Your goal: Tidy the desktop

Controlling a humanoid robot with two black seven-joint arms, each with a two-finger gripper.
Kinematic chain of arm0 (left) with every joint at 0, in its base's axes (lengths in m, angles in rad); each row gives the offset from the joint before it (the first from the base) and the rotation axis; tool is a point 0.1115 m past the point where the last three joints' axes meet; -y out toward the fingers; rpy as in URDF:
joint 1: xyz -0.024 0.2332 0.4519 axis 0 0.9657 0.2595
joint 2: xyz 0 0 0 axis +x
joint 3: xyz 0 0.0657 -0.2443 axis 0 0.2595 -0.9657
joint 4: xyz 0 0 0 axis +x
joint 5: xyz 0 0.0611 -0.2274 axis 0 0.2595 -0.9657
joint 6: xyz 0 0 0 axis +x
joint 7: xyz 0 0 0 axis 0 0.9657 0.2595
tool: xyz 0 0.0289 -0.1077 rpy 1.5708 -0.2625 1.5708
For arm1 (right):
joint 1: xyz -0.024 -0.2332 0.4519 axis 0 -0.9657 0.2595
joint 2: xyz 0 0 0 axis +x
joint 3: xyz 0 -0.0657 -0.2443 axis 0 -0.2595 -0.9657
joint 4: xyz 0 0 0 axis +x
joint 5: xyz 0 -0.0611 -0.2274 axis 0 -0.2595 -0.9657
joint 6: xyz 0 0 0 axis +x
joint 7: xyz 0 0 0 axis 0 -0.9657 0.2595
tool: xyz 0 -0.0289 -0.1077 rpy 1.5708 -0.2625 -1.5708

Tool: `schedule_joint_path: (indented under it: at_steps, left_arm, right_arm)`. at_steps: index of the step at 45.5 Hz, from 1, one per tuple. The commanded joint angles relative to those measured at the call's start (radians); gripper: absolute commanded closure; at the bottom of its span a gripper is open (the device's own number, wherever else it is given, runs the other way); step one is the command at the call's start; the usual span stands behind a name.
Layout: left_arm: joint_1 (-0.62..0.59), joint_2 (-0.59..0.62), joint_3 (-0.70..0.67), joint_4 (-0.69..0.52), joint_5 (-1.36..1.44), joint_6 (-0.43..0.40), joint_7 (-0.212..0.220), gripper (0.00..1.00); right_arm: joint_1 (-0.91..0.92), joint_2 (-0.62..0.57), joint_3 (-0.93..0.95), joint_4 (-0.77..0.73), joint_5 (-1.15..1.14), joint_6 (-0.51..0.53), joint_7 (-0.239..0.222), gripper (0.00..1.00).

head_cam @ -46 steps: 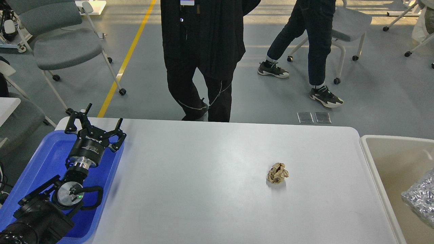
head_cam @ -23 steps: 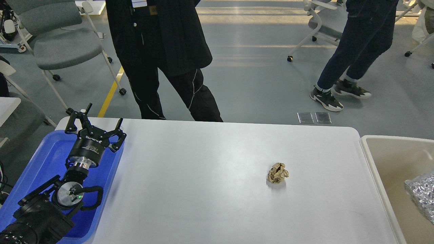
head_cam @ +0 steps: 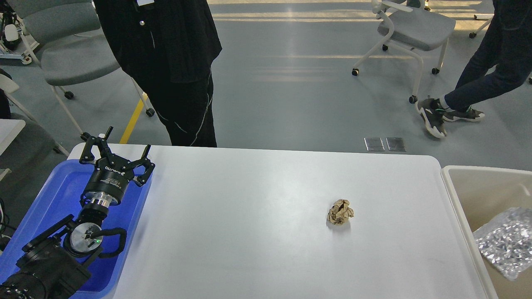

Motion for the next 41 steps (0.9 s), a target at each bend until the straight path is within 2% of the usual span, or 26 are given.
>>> schedule_joint_path:
  at_steps: [1, 20, 30, 35, 38, 41]
  left_arm:
    - [0.0, 0.0, 0.0, 0.0, 0.0, 0.002, 0.0, 0.0]
    - [0.002, 0.0, -0.003, 0.002, -0.003, 0.003, 0.0, 0.0]
    - [0.002, 0.0, -0.003, 0.002, -0.003, 0.005, 0.0, 0.0]
    - [0.002, 0.0, -0.003, 0.0, -0.003, 0.005, 0.0, 0.0]
    - [0.002, 0.0, -0.003, 0.0, -0.003, 0.005, 0.0, 0.0]
    - [0.002, 0.0, -0.003, 0.002, -0.003, 0.005, 0.0, 0.0]
  right_arm:
    - [0.001, 0.008, 0.001, -0.002, 0.0, -0.039, 0.001, 0.02]
    - [0.008, -0.007, 0.072, 0.004, 0.002, -0.027, -0.005, 0.01]
    - [0.07, -0.012, 0.092, 0.004, 0.014, 0.016, -0.006, 0.01]
    - [0.087, -0.053, 0.156, 0.015, 0.04, 0.038, -0.006, 0.0]
    - [0.082, -0.109, 0.248, 0.088, 0.042, 0.071, -0.005, 0.0]
    - [0.058, -0.178, 0.418, 0.24, 0.034, 0.094, -0.003, 0.0]
